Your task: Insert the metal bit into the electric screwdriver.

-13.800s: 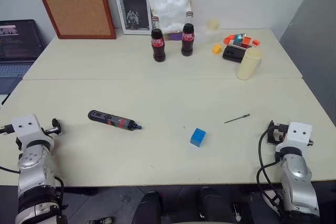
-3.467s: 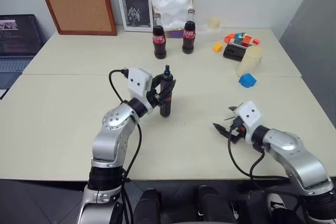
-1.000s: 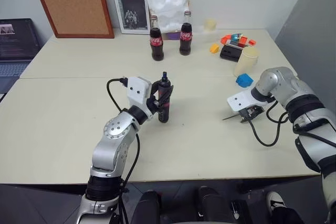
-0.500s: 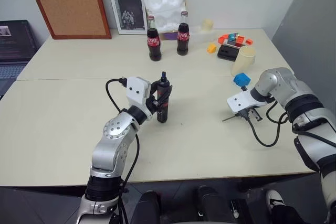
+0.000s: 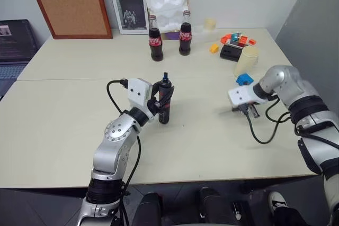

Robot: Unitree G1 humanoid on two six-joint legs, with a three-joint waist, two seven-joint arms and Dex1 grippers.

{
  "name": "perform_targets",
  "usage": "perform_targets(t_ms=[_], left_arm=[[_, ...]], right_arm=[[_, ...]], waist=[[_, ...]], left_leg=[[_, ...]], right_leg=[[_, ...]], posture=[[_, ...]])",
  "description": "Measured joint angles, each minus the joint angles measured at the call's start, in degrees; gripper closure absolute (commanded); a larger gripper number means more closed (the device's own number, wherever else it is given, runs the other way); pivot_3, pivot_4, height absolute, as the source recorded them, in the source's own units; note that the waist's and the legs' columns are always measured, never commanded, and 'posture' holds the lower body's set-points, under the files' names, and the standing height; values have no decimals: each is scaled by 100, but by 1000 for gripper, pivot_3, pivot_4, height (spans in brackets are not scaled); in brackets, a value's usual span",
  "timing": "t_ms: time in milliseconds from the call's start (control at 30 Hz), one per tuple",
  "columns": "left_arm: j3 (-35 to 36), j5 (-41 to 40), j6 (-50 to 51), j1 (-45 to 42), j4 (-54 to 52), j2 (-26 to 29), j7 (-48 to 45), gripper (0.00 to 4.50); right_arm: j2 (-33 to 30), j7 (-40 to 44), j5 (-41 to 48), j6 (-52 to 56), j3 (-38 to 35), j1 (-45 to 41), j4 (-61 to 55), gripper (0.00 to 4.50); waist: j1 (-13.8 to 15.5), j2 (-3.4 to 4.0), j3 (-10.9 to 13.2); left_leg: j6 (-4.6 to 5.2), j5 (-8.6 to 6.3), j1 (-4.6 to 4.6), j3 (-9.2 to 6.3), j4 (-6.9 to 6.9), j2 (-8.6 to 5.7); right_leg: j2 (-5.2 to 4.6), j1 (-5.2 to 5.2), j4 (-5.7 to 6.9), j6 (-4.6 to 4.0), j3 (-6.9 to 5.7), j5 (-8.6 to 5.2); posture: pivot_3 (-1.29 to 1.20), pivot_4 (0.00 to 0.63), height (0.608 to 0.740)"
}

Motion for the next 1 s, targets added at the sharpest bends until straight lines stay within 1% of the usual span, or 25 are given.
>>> perform_targets(t_ms=[33, 100, 133, 200, 233, 300, 400, 433, 500, 600, 700, 800, 1000], left_arm=[[-6, -5, -4, 7, -12, 2, -8, 2827], [-3, -22, -8, 31, -34, 16, -25, 2827], [-9, -32, -5, 41, -54, 18, -51, 2827], [-1, -50, 6, 70, -94, 60, -84, 2827], [0, -62, 24, 74, -115, 105, -114, 2827], [8, -78, 43, 71, -120, 150, -130, 2827], [8, -110, 64, 58, -119, 194, -179, 2827], [7, -114, 83, 34, -112, 206, -211, 2827], [-9, -115, 162, -27, -103, 214, -234, 2827], [-35, -126, 189, -59, -106, 233, -243, 2827], [-49, -137, 205, -73, -112, 236, -251, 2827], [-43, -143, 249, -74, -130, 257, -241, 2827], [-43, -148, 306, -77, -171, 262, -235, 2827]], right_arm=[[-3, 33, 364, 622, -358, 154, -537, 4481], [-4, 63, 886, 1463, -770, 336, -1284, 4481], [-7, 13, 1224, 2240, -1076, 517, -1883, 4481], [17, -82, 1596, 2963, -1348, 665, -2401, 4481], [223, -462, 2032, 3923, -1833, 792, -2923, 4481], [642, -1048, 2687, 5103, -2486, 852, -3662, 4481], [1271, -1939, 3460, 6365, -3225, 838, -4571, 4481], [1628, -2393, 3709, 6735, -3490, 837, -4877, 4481], [2067, -2943, 4011, 7056, -3647, 862, -5231, 4481], [2718, -3656, 4390, 7153, -3880, 972, -5621, 4481], [2972, -4104, 4585, 7137, -3943, 1015, -5684, 4481], [3358, -4522, 4731, 6850, -3906, 1118, -5731, 4481], [3629, -4876, 4914, 6464, -3628, 1330, -5744, 4481]], waist=[[12, 0, 0], [36, 1, -1], [57, 1, 0], [71, 1, -1], [70, 1, 0], [52, 3, -1], [59, 4, -1], [59, 4, -1], [62, 5, -1], [67, 5, -1], [70, 6, -1], [66, 6, -1], [48, 7, 0]], left_leg=[[0, 0, -2, -5, -1, 1], [0, 0, -2, -10, -1, 0], [0, 0, -4, -12, -1, 1], [0, -1, -4, -10, -1, 1], [0, 0, -6, -10, 0, 2], [0, 0, -4, -6, 0, 4], [0, -1, -4, -12, 0, 6], [0, -1, -5, -11, 0, 6], [0, -1, -9, -10, -1, 5], [0, -1, -15, -9, -5, 5], [0, -1, -20, -10, -6, 5], [1, -1, -18, -10, -9, 6], [1, -1, -20, -10, -10, 8]], right_leg=[[1, -1, -1, 1, -5, 0], [1, 0, 1, 6, -7, 0], [1, -1, 0, -1, -10, -4], [1, -1, 0, -9, -9, -9], [1, -4, 1, -12, -8, -10], [2, -7, 6, -12, -6, -10], [6, -6, 5, -13, -11, -10], [6, -6, 5, -13, -10, -10], [6, -8, 0, -13, -10, -11], [6, -11, -7, -12, -9, -11], [6, -16, -8, -11, -10, -11], [8, -18, -6, -12, -10, -11], [9, -19, -9, -13, -9, -12]], posture=[[0, 150, 740], [0, 150, 740], [0, 150, 740], [0, 150, 740], [0, 150, 740], [0, 150, 740], [0, 150, 740], [0, 150, 740], [0, 150, 740], [0, 150, 740], [0, 150, 740], [0, 150, 740], [0, 150, 740]])
